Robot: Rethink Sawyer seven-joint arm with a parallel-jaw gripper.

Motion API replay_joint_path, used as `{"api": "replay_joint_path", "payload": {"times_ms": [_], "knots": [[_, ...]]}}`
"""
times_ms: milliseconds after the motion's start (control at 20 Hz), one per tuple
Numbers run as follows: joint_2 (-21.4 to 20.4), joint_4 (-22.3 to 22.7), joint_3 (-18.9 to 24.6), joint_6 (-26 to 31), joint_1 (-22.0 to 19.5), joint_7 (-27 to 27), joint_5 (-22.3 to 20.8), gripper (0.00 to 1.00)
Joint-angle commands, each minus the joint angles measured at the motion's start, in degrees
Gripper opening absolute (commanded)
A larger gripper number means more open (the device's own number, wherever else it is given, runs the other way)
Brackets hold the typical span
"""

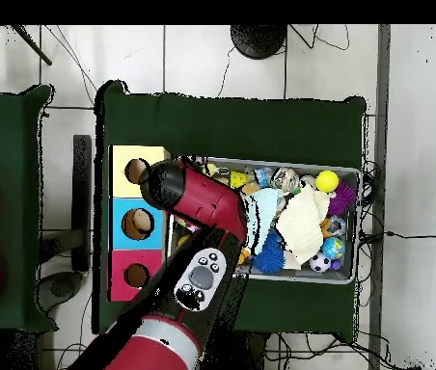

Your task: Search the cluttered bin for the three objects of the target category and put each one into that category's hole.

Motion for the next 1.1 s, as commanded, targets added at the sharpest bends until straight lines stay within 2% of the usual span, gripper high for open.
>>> {"api": "replay_joint_path", "payload": {"times_ms": [50, 350, 550, 900, 1100], "knots": [[-4.6, 5.4, -0.7, 6.7, 1.5, 5.0, -4.2, 0.00], [-7.7, 7.0, -3.2, 5.4, 2.5, 2.8, -7.0, 0.00], [-10.3, 8.2, -2.9, 6.5, 2.5, 0.5, -9.3, 0.00], [-19.2, 8.6, -0.3, 7.7, 2.1, -13.7, -20.8, 0.00], [-25.0, 11.3, 4.2, 9.1, 1.1, -19.5, -26.4, 0.00]]}}
